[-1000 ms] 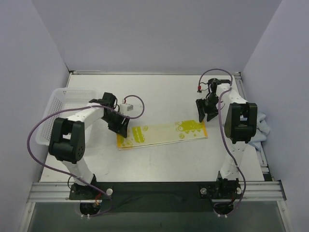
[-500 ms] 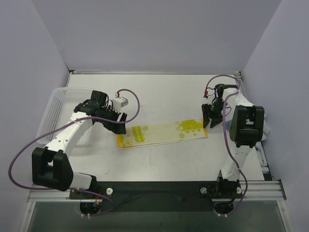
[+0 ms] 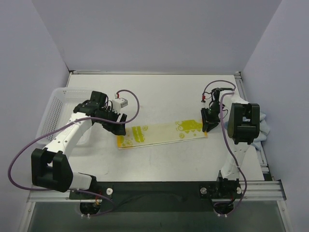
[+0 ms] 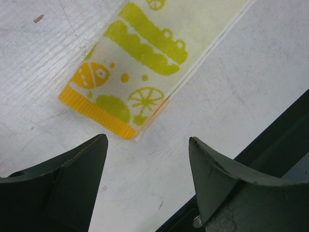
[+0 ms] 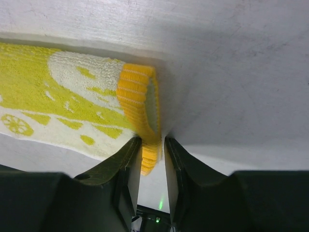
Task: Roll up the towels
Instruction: Fold the towel
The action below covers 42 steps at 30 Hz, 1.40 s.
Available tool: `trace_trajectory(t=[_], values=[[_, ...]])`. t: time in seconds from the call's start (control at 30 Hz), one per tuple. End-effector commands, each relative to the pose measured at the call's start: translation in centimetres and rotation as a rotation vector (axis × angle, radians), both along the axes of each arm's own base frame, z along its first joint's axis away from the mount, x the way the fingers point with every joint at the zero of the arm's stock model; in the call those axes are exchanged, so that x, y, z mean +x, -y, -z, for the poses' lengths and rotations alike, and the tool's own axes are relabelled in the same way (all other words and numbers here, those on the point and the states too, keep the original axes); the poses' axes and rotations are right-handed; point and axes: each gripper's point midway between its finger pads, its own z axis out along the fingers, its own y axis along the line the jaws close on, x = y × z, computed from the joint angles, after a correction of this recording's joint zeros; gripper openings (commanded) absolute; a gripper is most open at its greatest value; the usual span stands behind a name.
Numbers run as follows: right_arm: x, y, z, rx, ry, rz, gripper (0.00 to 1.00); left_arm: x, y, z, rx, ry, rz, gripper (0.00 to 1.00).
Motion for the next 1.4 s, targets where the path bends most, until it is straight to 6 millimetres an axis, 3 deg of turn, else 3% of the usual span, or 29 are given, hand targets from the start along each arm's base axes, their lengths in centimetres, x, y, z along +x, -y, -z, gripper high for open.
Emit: trace_trajectory(t=[0.0,0.23,0.37,0.5,0.63,0.73,0.83,0.87,1.03,1.27,1.37], values=[[-1.5,-0.3,0.9,-0.002,-0.066,-0.003,0.25,0.4,0.1,-1.0,-0.019,0.022,-0.007,0.79],[-1.6,-1.1,0.9,0.001,-0.084,-0.021,0.24,0.4,0.1,-0.8,-0.018,0.012,-0.012,0.80],[-1.7,-1.2,0.9,-0.010,-0.096,-0.015,0.36,0.5,-0.1,-0.5,-0.005,0.010,-0.022,0.80],[-1.6,-1.2,1.0,-0.041,-0.101,-0.028,0.27,1.0,-0.7,0.1,0.032,0.009,-0.048,0.80],[-1.5,-1.1,1.0,-0.067,-0.101,-0.048,0.00,1.4,-0.8,0.5,0.043,-0.004,-0.067,0.80],[-1.3,-0.1,0.5,-0.083,-0.086,-0.048,0.00,1.7,-0.8,0.4,0.043,-0.002,-0.069,0.80],[-0.6,1.6,-1.1,-0.114,-0.037,-0.046,0.00,1.6,-0.6,0.3,0.034,-0.002,-0.063,0.80],[-0.4,3.1,-1.6,-0.121,-0.026,-0.022,0.00,1.5,-0.6,0.2,0.030,0.000,-0.059,0.80],[0.7,4.8,-5.5,-0.149,0.068,-0.046,0.00,1.1,-0.6,0.6,0.030,-0.007,-0.045,0.80],[0.9,2.8,-9.3,-0.082,0.123,-0.059,0.00,0.8,-0.3,1.4,0.021,-0.043,-0.041,0.80],[0.7,0.8,-10.2,-0.044,0.135,-0.076,0.00,0.7,-0.1,2.0,0.014,-0.076,-0.043,0.79]])
